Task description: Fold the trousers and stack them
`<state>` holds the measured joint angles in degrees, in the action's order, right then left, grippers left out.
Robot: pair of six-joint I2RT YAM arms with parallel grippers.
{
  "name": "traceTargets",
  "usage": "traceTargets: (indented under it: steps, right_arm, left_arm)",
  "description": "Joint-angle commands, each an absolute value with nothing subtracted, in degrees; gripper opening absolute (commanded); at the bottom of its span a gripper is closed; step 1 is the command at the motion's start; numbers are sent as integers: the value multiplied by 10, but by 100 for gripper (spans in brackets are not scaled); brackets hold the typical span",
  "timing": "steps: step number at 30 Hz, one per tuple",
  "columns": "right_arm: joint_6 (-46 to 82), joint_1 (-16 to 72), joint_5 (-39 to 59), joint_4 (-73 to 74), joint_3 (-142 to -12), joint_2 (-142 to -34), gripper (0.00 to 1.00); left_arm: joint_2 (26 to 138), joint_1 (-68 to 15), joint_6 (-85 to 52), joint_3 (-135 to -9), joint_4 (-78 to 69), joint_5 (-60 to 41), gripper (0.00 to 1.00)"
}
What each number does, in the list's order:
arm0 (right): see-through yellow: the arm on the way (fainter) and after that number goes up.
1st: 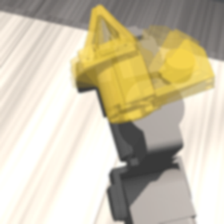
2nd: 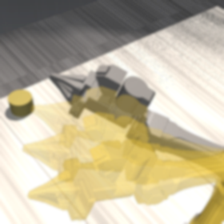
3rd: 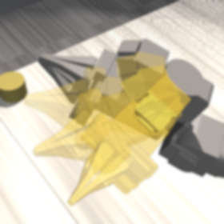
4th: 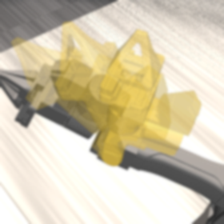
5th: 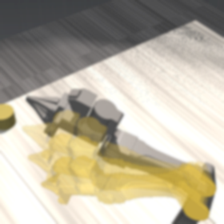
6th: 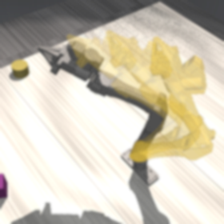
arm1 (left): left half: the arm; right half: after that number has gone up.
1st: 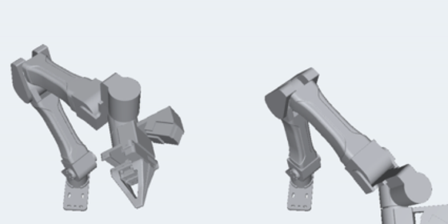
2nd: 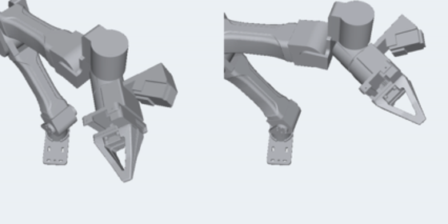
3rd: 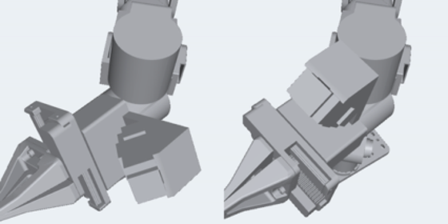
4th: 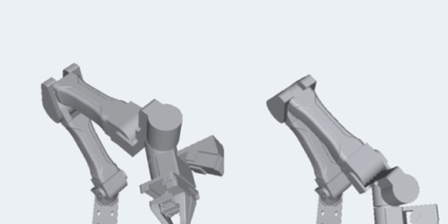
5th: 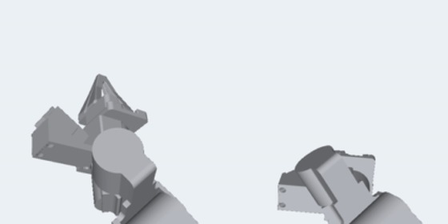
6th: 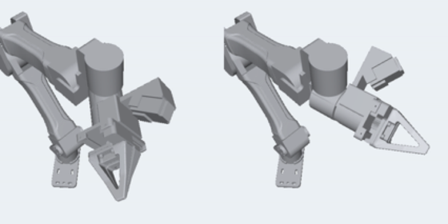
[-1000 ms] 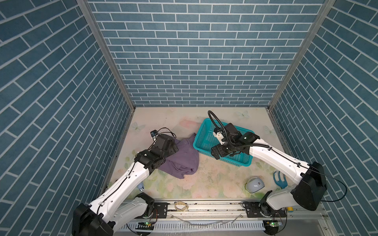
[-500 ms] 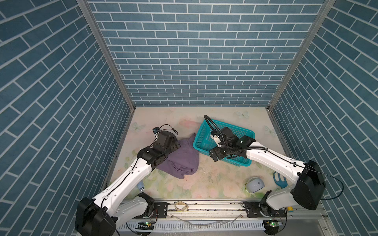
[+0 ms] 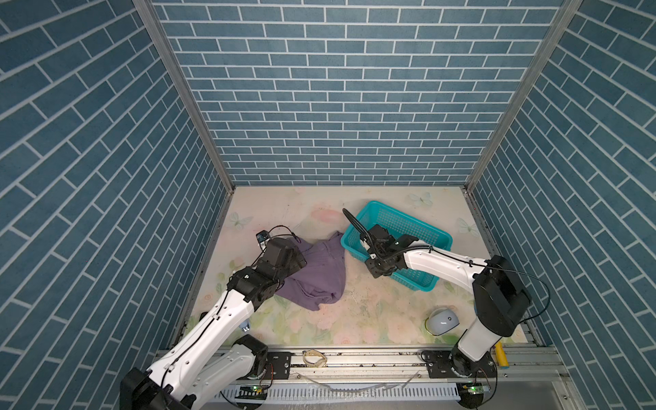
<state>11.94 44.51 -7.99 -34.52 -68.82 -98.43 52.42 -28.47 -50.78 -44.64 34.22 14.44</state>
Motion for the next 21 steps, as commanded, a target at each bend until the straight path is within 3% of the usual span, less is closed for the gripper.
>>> traceTargets:
  steps: [1, 12, 21]
  right_arm:
    - [140, 407, -136, -379, -738, -1020, 31]
    - [110, 271, -154, -397, -900, -1110, 22]
    - [67, 178, -156, -416, -1037, -1196, 21]
  left_arm:
    - [501, -280, -502, -447, 401, 165, 92]
    - [398, -279, -525, -402, 445, 186, 94]
    - [418, -278, -500, -418, 461, 189, 94]
